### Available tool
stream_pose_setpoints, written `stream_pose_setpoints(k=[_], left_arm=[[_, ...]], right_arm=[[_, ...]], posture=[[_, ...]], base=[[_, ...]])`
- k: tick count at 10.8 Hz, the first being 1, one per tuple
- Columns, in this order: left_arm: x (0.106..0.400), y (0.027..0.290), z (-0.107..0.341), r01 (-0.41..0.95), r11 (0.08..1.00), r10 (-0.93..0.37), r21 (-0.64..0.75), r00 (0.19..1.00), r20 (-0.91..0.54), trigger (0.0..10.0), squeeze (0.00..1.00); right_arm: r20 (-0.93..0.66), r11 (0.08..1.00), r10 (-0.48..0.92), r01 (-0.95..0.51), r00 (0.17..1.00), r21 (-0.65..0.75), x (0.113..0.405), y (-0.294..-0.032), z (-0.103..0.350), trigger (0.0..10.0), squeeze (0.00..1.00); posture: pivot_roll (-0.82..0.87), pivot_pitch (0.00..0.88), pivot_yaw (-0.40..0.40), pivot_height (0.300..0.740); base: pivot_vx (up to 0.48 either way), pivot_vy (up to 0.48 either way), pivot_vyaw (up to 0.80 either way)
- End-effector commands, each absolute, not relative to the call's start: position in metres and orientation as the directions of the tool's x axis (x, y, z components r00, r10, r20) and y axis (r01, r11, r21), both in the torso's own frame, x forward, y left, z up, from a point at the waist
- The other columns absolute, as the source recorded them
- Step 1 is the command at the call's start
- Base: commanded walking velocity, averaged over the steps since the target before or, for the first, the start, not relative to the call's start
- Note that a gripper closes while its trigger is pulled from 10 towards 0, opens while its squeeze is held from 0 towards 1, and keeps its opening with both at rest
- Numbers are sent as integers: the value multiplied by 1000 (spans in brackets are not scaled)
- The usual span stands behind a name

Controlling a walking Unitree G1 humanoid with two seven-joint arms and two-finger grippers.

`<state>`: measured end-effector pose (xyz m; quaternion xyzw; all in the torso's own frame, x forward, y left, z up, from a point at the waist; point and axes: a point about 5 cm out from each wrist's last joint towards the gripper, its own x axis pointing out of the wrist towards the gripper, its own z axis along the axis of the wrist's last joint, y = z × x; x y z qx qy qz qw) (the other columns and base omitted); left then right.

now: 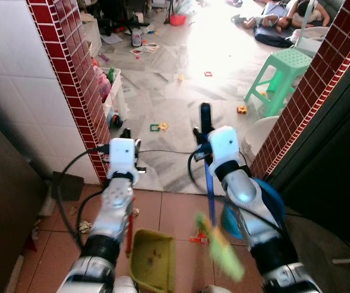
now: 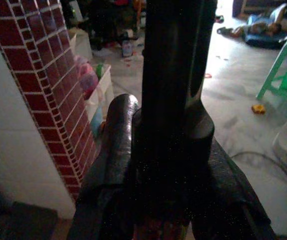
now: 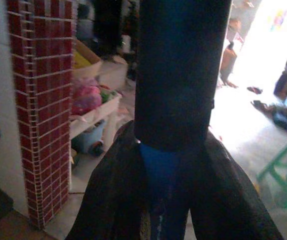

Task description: Sweep floor

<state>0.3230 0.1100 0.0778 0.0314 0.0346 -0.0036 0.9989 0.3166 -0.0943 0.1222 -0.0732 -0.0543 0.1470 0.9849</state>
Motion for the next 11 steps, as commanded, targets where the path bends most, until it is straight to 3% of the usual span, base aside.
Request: stream_pose_setpoints(k=[1, 5, 7, 8, 11], left_arm=[[331, 103, 94, 7, 998, -9, 64, 1000, 23, 10000, 0], [333, 100, 84, -12, 999, 12, 46, 1000, 0, 10000, 0], [335, 95, 83, 2, 999, -2, 50, 1000, 7, 10000, 0], [336, 94, 83, 8, 999, -8, 54, 1000, 6, 10000, 0], [337, 91, 80, 21, 997, -21, 74, 1000, -3, 10000, 0]], right_arm=[[91, 962, 256, -244, 962, -124, 324, -96, 130, 10000, 0], [32, 967, 187, -190, 982, 172, 336, -91, 134, 10000, 0], [94, 923, 241, -258, 966, 285, 342, -87, 161, 10000, 0], [141, 903, 299, -328, 944, 279, 342, -84, 177, 10000, 0], [316, 900, 422, -436, 850, -28, 342, -87, 224, 10000, 0]], posture=[[-49, 9, -26, 740], [-54, 2, -31, 740], [-67, 0, -27, 740], [-69, 0, -27, 740], [-69, 0, -30, 740]], base=[[0, 0, 0], [0, 0, 0], [0, 0, 0], [0, 0, 0], [0, 0, 0]])
